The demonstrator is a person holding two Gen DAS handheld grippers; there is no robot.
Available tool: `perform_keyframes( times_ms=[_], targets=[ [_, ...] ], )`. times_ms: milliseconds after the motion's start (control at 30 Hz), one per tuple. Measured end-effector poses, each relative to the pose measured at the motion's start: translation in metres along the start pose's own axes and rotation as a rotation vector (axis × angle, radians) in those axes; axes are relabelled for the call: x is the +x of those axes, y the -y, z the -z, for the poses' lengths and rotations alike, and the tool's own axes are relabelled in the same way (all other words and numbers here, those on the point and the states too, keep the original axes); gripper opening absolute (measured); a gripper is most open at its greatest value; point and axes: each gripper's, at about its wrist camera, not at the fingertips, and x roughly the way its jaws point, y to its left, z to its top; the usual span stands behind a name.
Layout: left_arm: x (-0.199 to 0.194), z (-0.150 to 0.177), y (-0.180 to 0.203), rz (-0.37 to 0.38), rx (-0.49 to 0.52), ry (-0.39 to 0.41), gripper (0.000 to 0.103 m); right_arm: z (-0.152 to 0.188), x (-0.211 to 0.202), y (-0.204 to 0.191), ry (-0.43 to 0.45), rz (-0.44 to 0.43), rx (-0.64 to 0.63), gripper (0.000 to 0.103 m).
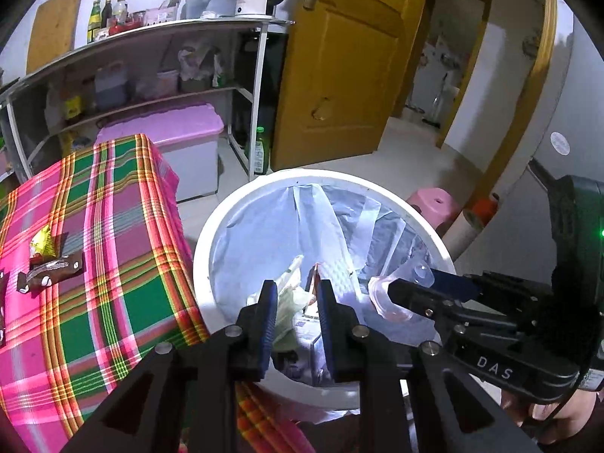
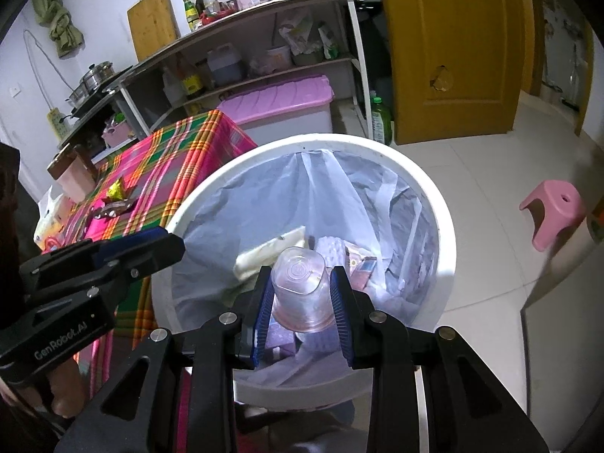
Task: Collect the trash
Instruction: 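Carry packet and cup over the bin and open both tools to drop them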
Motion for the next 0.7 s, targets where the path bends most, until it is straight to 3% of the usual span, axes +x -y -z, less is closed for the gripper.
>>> perform_keyframes(
  times_ms=[133, 200, 700],
  targets=[
    [-0.002, 0.0, -0.002, -0.001, -0.012, 0.002, 0.022, 0.0, -0.003, 0.0, 0.009, 0.002, -0.001, 0.033],
    [-0.004, 0.0, -0.002, -0.001, -0.012, 0.01, 0.022, 0.0, -0.006, -0.001, 0.017, -0.002, -0.003, 0.04],
    [-0.051, 0.013, -0.008, -0.01, -0.038, 0.074, 0.022, 0.005, -0.039, -0.019, 0.073, -0.012, -0.034, 0.04]
  ],
)
